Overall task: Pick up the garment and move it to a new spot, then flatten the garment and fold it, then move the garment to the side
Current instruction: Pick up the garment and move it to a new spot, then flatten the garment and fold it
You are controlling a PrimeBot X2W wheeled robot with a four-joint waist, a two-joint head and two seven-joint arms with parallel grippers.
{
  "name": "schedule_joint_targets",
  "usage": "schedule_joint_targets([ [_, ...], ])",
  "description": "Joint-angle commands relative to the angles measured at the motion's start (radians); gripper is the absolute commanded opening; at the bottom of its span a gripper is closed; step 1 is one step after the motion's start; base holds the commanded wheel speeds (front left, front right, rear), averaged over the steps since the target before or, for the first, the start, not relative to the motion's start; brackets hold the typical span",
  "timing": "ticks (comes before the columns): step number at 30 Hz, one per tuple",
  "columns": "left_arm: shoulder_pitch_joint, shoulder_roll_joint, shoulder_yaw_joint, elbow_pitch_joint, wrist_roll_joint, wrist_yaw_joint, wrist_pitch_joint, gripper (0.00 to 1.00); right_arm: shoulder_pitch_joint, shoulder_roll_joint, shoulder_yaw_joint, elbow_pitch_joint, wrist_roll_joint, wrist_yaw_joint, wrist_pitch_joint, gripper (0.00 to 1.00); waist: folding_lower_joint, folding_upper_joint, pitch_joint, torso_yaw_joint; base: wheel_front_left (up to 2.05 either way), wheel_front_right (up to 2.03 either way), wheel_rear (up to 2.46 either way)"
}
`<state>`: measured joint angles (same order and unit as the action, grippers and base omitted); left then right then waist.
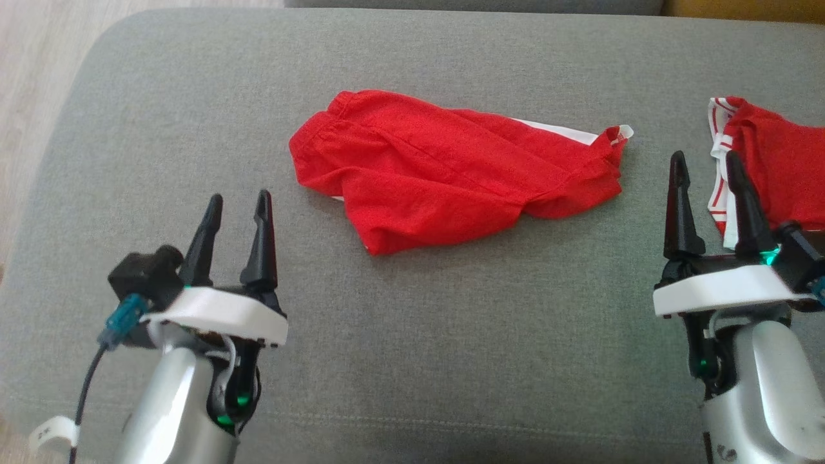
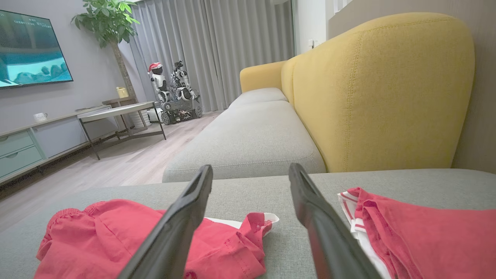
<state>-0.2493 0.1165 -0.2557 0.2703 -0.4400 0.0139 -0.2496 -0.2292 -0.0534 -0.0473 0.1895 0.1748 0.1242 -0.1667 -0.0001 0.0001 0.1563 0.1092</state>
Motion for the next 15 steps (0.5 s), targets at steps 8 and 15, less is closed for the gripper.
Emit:
schedule_joint_targets([
  [8, -0.009, -0.03, 0.054, 0.02, 0.043, -0.06, -0.012, 1.0, -0.007, 0.003, 0.043, -0.053, 0.001, 0.007, 0.015, 1.0, 0.0001, -0.0001, 0.0, -0.024, 0.0, 0.0, 0.0],
  [15, -0.044, -0.045, -0.032, 0.182, 0.018, -0.11, 0.044, 1.0, -0.018, 0.003, 0.058, -0.057, 0.005, 0.007, 0.016, 1.0, 0.0001, -0.0001, 0.024, -0.065, 0.0, 0.0, 0.0],
])
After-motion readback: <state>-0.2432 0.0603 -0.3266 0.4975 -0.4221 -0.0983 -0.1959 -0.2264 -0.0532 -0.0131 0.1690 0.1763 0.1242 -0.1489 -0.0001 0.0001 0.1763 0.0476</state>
